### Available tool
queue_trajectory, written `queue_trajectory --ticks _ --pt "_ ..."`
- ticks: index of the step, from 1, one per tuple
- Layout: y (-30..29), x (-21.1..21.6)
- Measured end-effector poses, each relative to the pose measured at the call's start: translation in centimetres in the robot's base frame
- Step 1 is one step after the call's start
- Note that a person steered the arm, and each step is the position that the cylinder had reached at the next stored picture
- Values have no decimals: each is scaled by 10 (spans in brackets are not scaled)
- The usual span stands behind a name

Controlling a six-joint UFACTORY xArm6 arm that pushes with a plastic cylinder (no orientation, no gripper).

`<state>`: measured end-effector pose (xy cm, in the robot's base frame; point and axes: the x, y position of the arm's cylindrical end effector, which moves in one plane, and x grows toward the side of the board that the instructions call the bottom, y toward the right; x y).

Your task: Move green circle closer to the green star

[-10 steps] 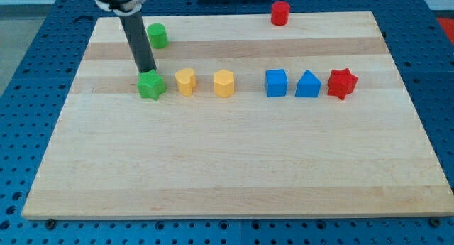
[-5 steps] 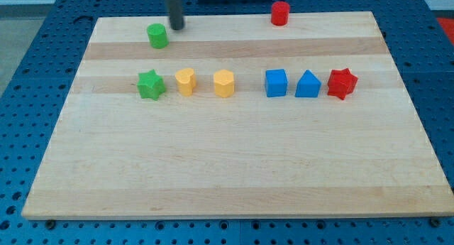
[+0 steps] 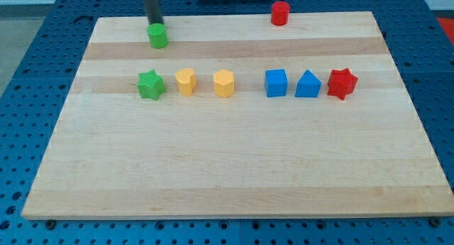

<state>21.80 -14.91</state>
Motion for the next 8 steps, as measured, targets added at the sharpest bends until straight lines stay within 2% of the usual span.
queue_trajectory --ticks 1,2,3,6,8 --pt "-5 28" --pt "-40 45" --pt "-42 76" --pt "-42 98" --pt "-62 134"
